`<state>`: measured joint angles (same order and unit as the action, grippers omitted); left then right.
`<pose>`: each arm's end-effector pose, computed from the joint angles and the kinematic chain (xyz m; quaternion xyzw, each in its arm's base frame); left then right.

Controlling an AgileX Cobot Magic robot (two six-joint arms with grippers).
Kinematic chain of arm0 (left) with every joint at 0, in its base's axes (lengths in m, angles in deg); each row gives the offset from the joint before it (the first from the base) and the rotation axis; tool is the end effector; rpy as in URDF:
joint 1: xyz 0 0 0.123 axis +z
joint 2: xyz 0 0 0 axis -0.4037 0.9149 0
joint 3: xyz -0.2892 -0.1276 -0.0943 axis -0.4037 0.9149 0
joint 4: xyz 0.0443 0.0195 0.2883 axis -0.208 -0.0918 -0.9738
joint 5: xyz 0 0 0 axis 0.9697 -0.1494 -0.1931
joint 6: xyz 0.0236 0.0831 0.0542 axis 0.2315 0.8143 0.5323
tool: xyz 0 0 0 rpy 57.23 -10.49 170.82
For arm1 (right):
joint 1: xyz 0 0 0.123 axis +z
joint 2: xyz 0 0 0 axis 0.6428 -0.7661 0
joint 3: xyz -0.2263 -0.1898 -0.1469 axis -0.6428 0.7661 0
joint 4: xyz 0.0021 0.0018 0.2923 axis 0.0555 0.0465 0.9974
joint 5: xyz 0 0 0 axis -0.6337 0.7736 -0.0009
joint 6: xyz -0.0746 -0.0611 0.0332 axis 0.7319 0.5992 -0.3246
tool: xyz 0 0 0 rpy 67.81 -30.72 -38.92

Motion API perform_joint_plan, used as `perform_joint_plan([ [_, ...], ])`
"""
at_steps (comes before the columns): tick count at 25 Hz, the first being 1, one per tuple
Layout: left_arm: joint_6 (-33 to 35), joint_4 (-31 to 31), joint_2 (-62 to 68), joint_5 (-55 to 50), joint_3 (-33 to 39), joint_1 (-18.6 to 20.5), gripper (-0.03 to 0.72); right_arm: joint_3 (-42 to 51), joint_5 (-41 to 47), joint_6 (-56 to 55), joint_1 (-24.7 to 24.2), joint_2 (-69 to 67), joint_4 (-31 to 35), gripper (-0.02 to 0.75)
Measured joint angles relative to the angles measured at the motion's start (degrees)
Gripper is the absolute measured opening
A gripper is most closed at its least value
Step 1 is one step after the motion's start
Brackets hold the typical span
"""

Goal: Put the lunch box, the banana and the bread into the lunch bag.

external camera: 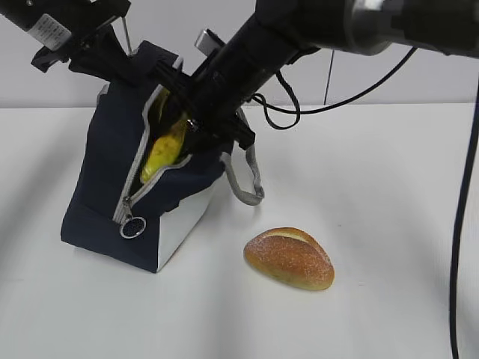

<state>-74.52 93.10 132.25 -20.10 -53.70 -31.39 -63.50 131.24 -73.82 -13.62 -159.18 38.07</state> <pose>0.4556 -0.1162 0.3505 0.1272 0.9349 -0.2855 0.1680 0.4780 0.2945 0.2576 0.0390 0.9332 0.3492 0.0758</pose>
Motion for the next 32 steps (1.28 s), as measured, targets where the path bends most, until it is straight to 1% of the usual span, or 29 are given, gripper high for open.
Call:
perform_joint_plan([
  [2,0.0,0.2,0.0,-0.1,0.0,0.0,-0.002,0.0,-0.1,2.0,0.1,-0.8,0.0,0.303],
  [4,0.0,0.3,0.0,-0.1,0.0,-0.1,-0.002,0.0,-0.2,4.7,0.1,-1.1,0.0,0.338],
  [5,0.0,0.3,0.0,-0.1,0.0,-0.1,-0.002,0.0,-0.3,6.1,0.1,-1.1,0.4,0.368],
  [7,0.0,0.3,0.0,-0.1,0.0,-0.1,-0.002,-0.1,-0.4,9.3,0.2,-1.1,1.4,0.464],
  [8,0.0,0.3,0.0,-0.2,0.0,-0.1,-0.002,-0.3,-0.4,10.4,0.2,-1.1,1.8,0.5],
  [9,0.0,0.5,0.0,-0.3,0.0,-0.1,-0.002,-0.7,-0.4,11.1,0.2,-1.1,2.1,0.531],
  [11,0.0,0.6,0.0,2.4,0.0,-0.2,-0.003,-1.9,-0.4,12.1,0.2,-1.1,2.1,0.559],
  [16,0.0,0.7,0.0,-0.2,0.0,-0.2,-0.003,-5.8,5.3,13.2,-1.8,-1.1,0.8,0.574],
  [19,0.0,0.7,0.0,-0.3,0.0,-0.2,-0.003,-8.6,11.6,13.3,-4.0,-1.1,-3.2,0.575],
  [21,0.0,0.7,0.0,-0.3,0.0,-0.2,-0.003,-10.4,13.7,13.3,-5.7,-1.1,-6.1,0.575],
  [25,0.0,0.7,0.0,-0.3,0.0,-0.2,-0.003,-12.0,14.2,14.2,-8.1,0.0,-10.1,0.575],
  [26,0.0,0.7,0.0,-0.3,0.0,-0.2,-0.003,-12.0,14.2,14.4,-8.4,0.9,-11.6,0.575],
  [29,0.0,0.7,0.0,-0.4,0.0,-0.2,-0.003,-12.0,14.7,15.3,-8.5,4.2,-19.1,0.576],
  [32,0.0,0.7,0.0,-0.4,0.0,-0.2,-0.003,-11.0,14.9,16.5,-8.5,8.7,-22.7,0.576],
])
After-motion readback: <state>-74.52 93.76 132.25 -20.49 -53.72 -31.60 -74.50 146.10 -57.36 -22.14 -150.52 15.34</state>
